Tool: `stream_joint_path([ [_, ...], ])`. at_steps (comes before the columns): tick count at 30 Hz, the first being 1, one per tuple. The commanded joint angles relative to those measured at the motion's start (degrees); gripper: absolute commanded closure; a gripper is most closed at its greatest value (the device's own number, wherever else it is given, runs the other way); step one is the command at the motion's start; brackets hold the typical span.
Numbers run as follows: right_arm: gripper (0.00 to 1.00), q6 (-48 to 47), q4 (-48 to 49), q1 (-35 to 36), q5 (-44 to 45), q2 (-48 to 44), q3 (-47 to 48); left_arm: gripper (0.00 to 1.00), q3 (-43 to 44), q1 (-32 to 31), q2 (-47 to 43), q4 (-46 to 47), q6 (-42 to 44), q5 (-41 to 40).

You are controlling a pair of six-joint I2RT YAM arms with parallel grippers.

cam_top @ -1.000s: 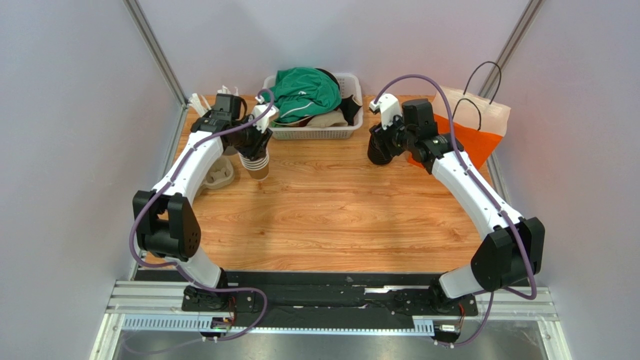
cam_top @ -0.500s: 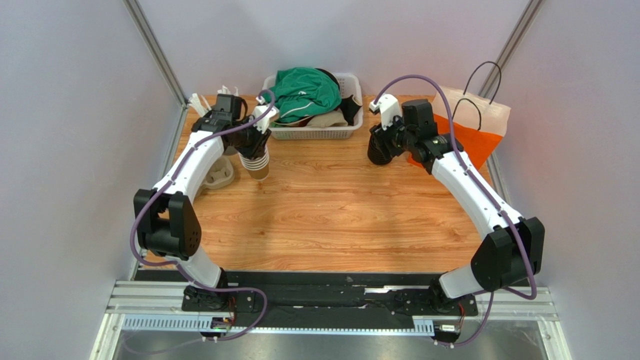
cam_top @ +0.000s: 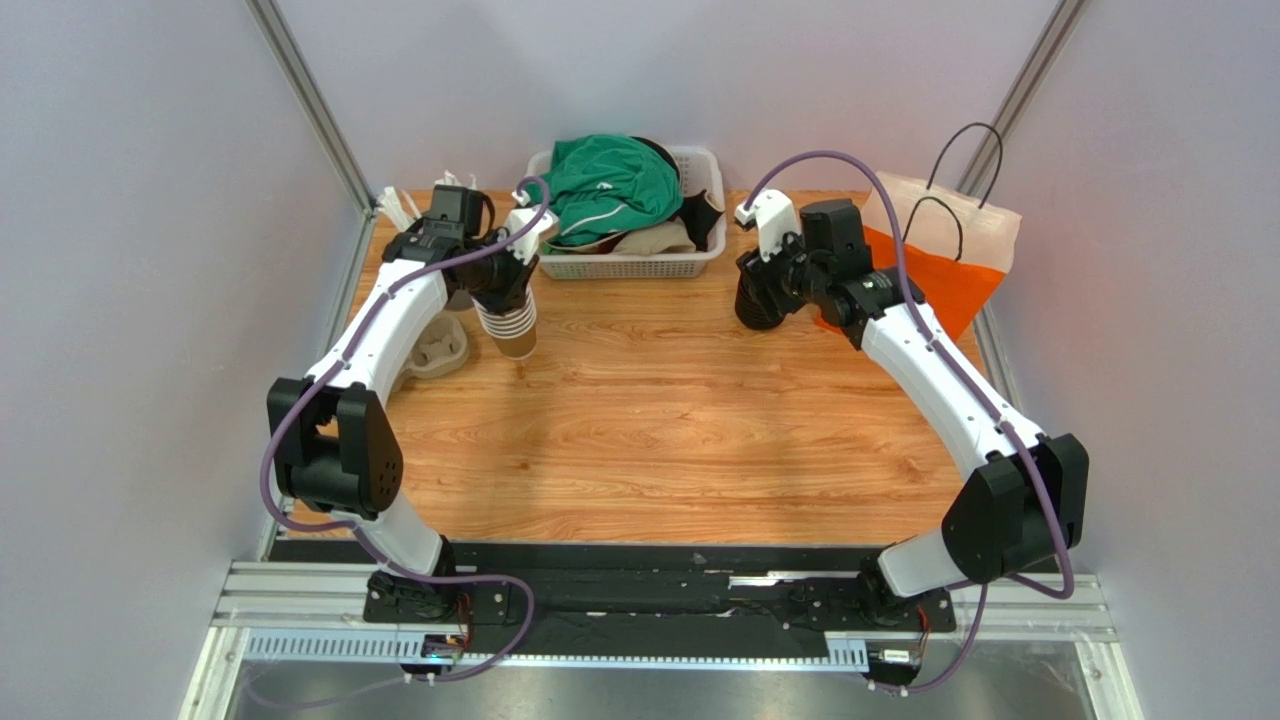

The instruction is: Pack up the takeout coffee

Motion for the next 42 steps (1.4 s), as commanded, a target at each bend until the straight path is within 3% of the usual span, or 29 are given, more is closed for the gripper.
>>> stream_joint_path([
  [1,0.50,0.4,1.9,0.4,0.3,-0.3,-0.1,0.79,2.5,0.2,-0.3,0.8,0.4,0.6],
  [6,0.50,0.4,1.9,0.6,0.4,-0.1,-0.1,0.83,2.5,0.3,-0.6,0.9,0.2,0.7],
  [7,0.51,0.4,2.0,0.7,0.4,-0.1,-0.1,0.89,2.5,0.2,-0.6,0.8,0.3,0.8],
  [12,0.51,0.4,2.0,0.7,0.5,0.0,-0.2,1.00,2.3,0.3,-0.5,0.8,0.2,0.3],
  [42,0.51,0.5,2.1,1.3,0.5,0.9,-0.2,1.00,3.4,0.3,-8.8,6.4,-2.1,-3.8],
])
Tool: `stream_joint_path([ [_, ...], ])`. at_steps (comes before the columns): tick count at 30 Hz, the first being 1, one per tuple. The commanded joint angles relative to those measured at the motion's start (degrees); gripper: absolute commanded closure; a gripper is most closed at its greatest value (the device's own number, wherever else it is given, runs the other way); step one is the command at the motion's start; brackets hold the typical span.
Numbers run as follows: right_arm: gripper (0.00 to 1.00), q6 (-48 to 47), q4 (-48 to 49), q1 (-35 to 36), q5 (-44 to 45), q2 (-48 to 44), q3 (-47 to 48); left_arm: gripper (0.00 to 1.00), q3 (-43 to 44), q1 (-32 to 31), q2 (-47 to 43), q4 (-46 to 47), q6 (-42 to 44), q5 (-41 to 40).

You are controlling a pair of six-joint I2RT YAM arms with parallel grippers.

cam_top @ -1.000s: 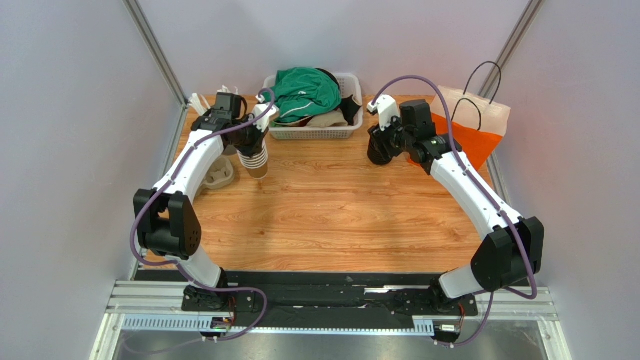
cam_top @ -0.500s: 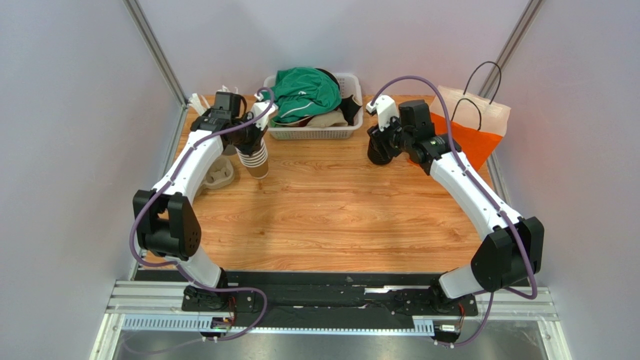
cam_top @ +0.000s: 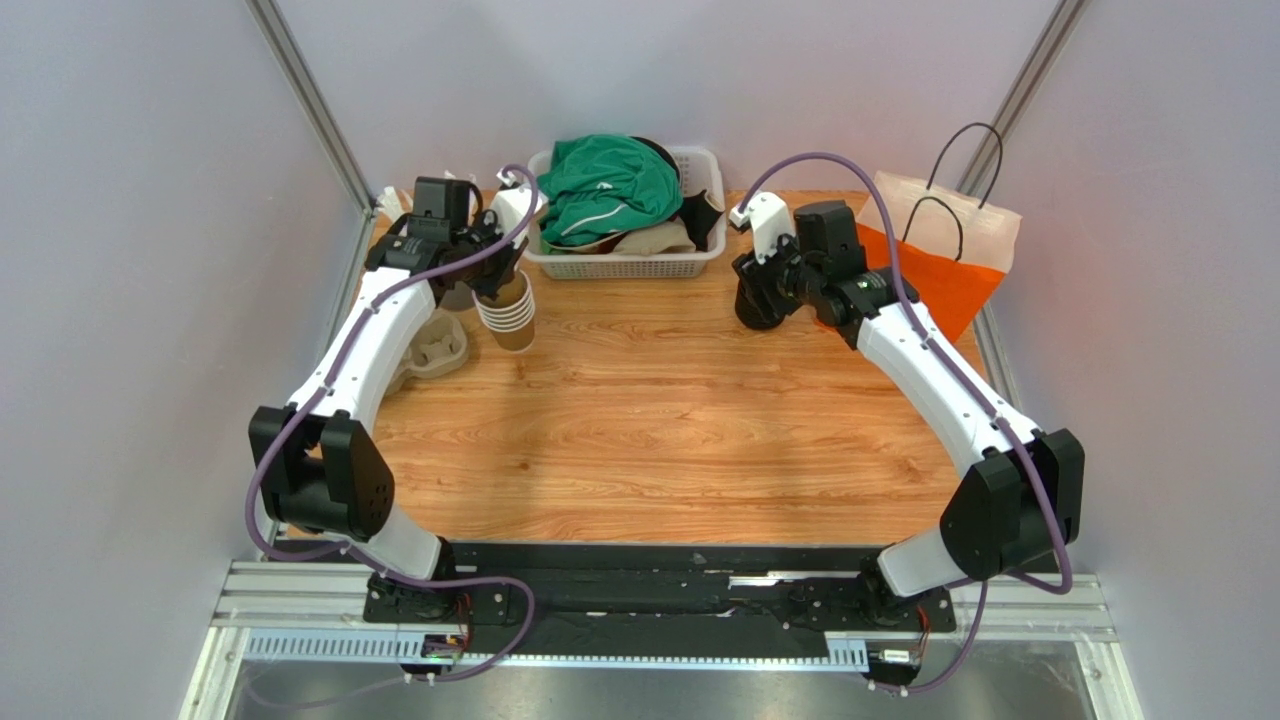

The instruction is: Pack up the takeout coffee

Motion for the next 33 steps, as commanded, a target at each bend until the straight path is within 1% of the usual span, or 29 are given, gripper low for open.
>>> stream_joint_path([
  [1,0.51,0.5,2.2,0.5,0.3,0.1,-0.3,1.00,4.1,0.3,-4.3,1.8,-0.7,0.5],
  [3,0.51,0.6,2.2,0.6,0.5,0.4,-0.3,1.00,5.2,0.2,-5.7,0.7,-0.9,1.2],
  [7,0.51,1.0,2.9,0.5,1.9,0.7,-0.4,1.00,8.3,-0.1,-8.0,-2.4,-0.2,5.4],
  [9,0.50,1.2,3.2,0.5,2.2,1.3,-0.4,1.00,8.5,-1.7,-9.3,-4.2,0.5,5.3],
  [13,0.50,2.0,3.6,0.5,3.1,2.6,-0.4,1.00,6.4,-6.4,-11.7,-5.4,1.9,3.9],
  [14,0.50,2.3,3.7,0.5,3.2,2.9,-0.3,1.00,5.9,-8.8,-12.3,-5.5,1.9,3.7],
  [15,0.50,2.5,3.8,0.5,3.3,3.7,-0.2,1.00,5.4,-9.8,-12.5,-5.5,1.8,3.5],
  [16,0.50,2.6,3.9,0.5,3.3,4.1,-0.1,1.00,4.5,-12.0,-12.6,-5.5,1.2,3.5],
  [19,0.50,3.1,4.2,0.5,4.2,5.2,-0.1,1.00,3.4,-15.6,-11.9,-5.4,0.3,4.1],
  [21,0.50,3.3,4.7,0.5,5.2,6.1,-0.2,1.00,3.1,-17.0,-10.6,-5.4,-0.4,5.2],
  [26,0.50,3.2,6.7,0.6,6.2,7.6,-0.7,1.00,1.6,-20.5,-7.2,-2.5,-3.1,6.7],
  [30,0.52,3.1,8.3,0.5,6.5,9.4,-1.1,1.00,-1.7,-23.0,-6.2,1.2,-5.0,6.9],
  [31,0.52,3.0,8.6,0.5,8.5,9.6,-1.1,1.00,-2.4,-24.0,-5.9,1.9,-5.4,7.0],
  [33,0.53,2.8,9.8,0.4,8.9,10.9,-1.0,1.00,-3.5,-24.9,-5.4,3.8,-6.2,7.2],
])
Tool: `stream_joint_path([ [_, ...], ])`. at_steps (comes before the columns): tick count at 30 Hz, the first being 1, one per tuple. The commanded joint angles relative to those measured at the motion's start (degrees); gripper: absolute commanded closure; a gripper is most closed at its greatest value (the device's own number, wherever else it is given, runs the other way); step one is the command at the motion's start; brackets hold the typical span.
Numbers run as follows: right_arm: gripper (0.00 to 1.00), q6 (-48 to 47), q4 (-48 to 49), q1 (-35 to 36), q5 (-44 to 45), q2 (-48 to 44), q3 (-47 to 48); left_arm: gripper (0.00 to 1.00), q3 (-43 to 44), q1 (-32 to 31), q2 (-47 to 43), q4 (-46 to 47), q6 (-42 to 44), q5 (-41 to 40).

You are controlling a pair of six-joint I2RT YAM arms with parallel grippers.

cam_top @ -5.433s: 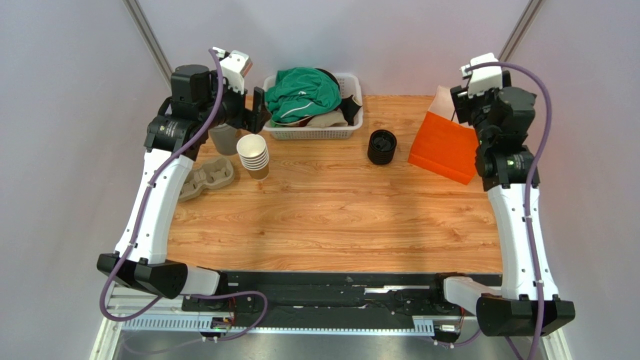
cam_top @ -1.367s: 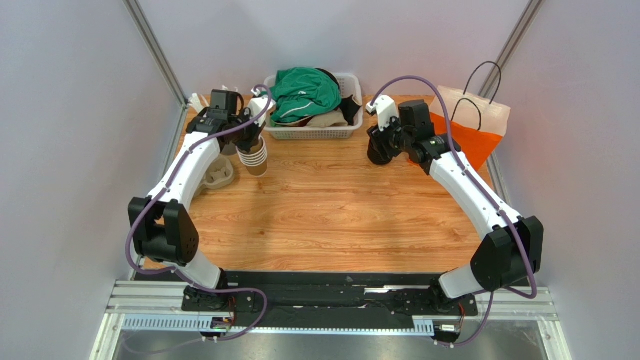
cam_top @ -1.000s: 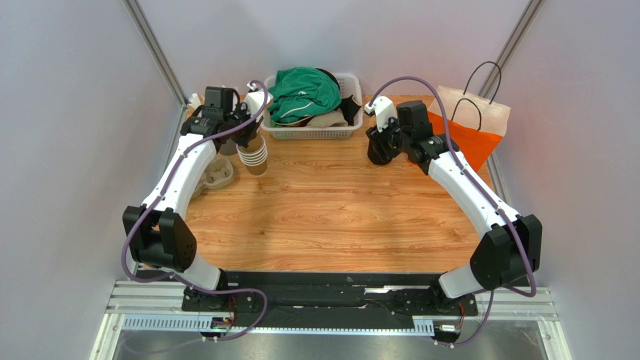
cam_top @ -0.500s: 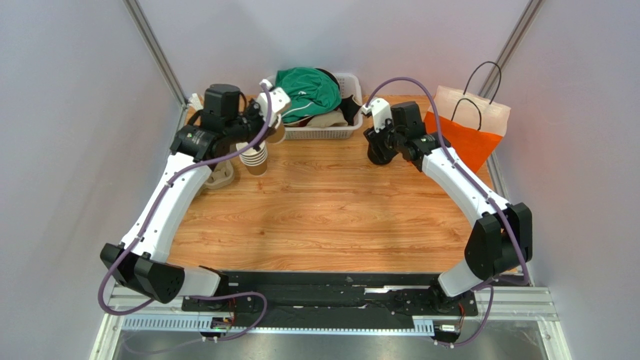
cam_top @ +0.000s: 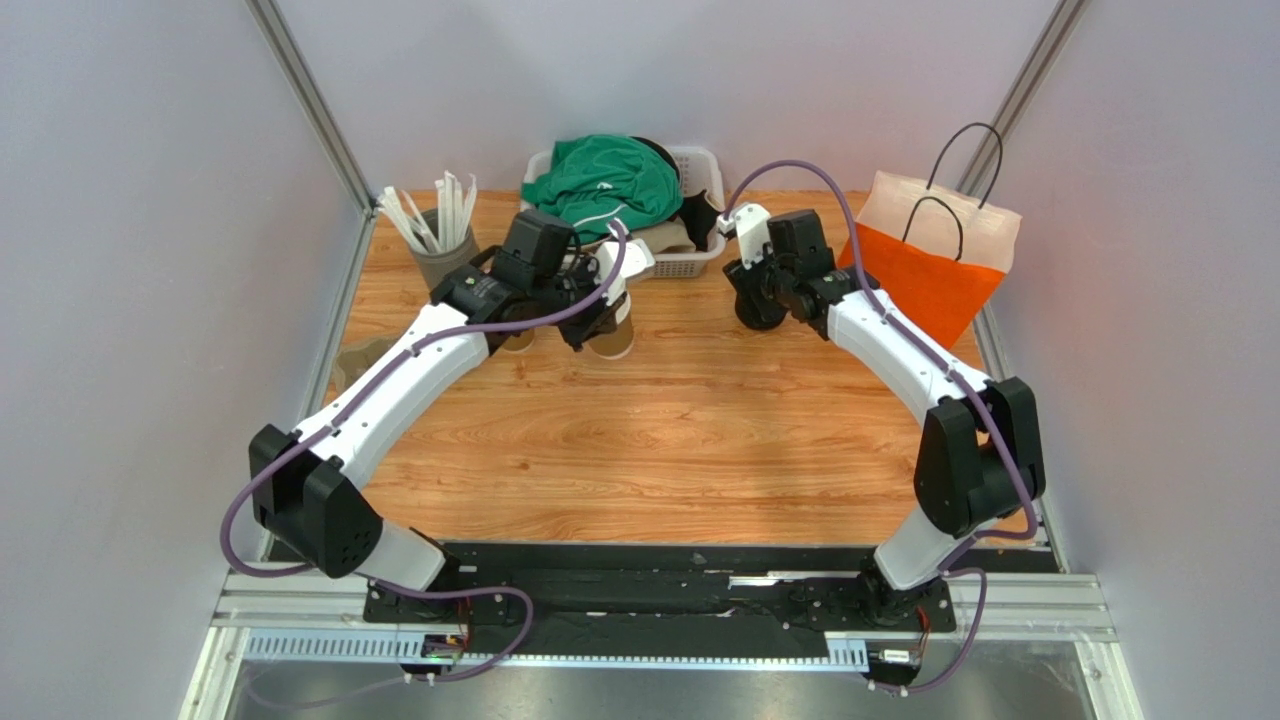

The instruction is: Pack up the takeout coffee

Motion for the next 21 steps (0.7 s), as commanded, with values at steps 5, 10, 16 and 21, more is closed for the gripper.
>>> stream_joint_path([
  [5,0.53,-0.3,4.3,0.2,2.8,5.5,3.7,1.00,-2.0,-4.4,2.7,8.3,-4.6,2.1],
  [10,0.53,-0.4,3.7,-0.2,2.5,7.7,7.3,1.00,-3.3,-7.2,5.4,11.5,-5.8,0.6],
  [16,0.54,0.1,4.1,-0.6,1.9,11.2,10.2,1.00,-4.2,-10.3,8.8,14.3,-6.6,-0.9],
  [21,0.55,0.6,4.3,-0.8,1.5,12.9,11.7,1.00,-4.0,-11.8,11.5,14.8,-6.3,-2.1],
])
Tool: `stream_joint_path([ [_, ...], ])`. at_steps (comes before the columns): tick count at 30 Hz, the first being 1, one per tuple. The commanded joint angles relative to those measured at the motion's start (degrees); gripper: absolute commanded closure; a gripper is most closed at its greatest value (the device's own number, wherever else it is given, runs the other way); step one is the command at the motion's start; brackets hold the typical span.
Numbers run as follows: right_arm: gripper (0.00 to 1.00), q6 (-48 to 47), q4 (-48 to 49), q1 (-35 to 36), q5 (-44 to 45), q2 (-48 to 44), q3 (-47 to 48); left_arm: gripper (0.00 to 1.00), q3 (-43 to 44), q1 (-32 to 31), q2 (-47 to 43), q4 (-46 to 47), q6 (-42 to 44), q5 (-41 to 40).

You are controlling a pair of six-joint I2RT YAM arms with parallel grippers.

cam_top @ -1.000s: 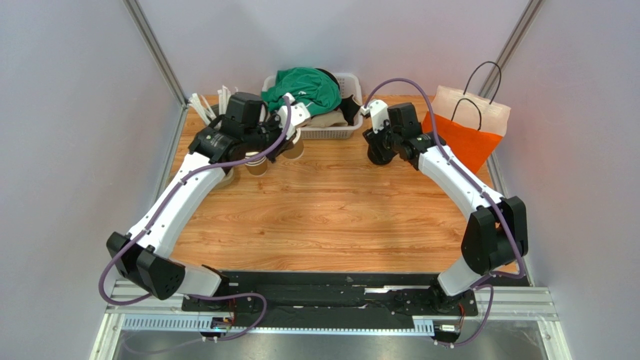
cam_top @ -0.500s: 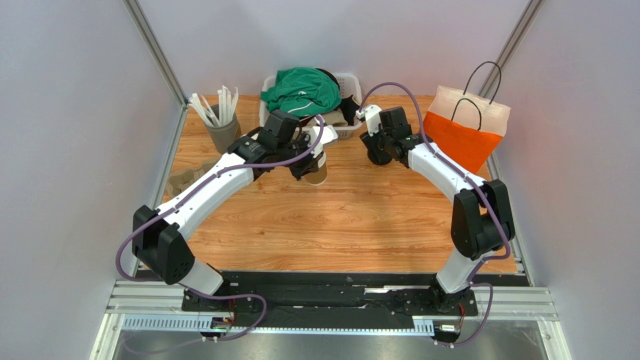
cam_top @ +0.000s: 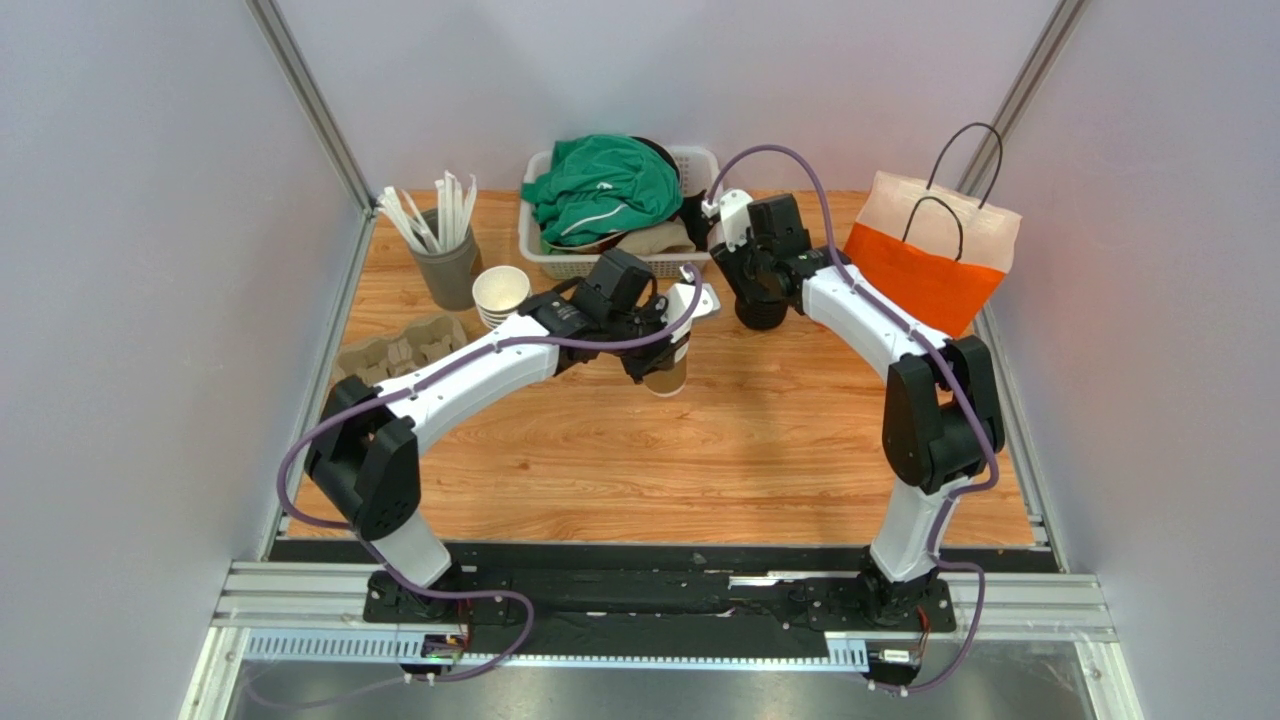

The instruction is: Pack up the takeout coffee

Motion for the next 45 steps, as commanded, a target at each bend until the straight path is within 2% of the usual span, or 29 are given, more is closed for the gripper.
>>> stream_joint_path([
  [1,0.55,1.1,2.0,-0.6,-0.4,1.8,2.7,1.00,0.4,-1.1,1.5,3.2,-0.9,-0.4],
  [13,0.57,2.2,3.7,-1.7,-0.7,3.2,1.1,1.00,-3.8,-5.2,2.8,6.2,-0.8,-3.6],
  [22,0.60,2.5,3.2,-1.9,-4.8,3.6,0.7,0.95,-4.5,-6.0,3.2,6.8,-0.8,-4.4],
  [34,0.61,2.3,2.2,-1.8,-4.1,5.4,1.3,0.78,-4.7,-6.0,3.2,6.5,-0.8,-4.6],
  [45,0.71,2.2,2.3,-1.9,-2.6,5.8,1.4,0.68,-4.3,-6.1,2.7,6.4,-0.8,-4.9],
])
